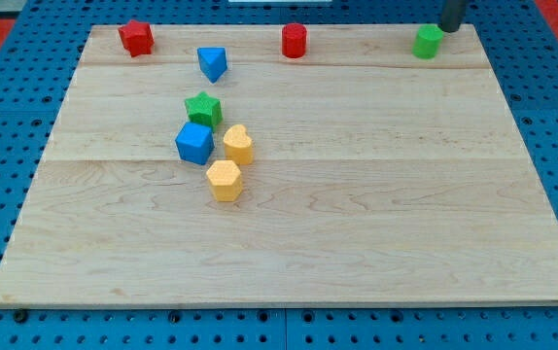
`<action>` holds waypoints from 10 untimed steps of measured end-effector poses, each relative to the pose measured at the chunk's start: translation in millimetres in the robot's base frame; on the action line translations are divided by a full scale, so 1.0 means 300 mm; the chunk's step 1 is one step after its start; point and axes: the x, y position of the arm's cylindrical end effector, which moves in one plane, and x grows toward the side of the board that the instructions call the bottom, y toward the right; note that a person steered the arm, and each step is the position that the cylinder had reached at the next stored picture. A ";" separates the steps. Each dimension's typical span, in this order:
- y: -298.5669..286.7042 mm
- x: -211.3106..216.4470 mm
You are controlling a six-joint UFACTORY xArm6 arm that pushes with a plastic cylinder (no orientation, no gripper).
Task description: Push the yellow heart at the top right side of the board
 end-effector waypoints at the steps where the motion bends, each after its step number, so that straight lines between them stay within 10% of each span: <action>1: -0.222 0.290; 2: -0.415 0.581; 5: -0.770 0.874; 10: -0.947 0.539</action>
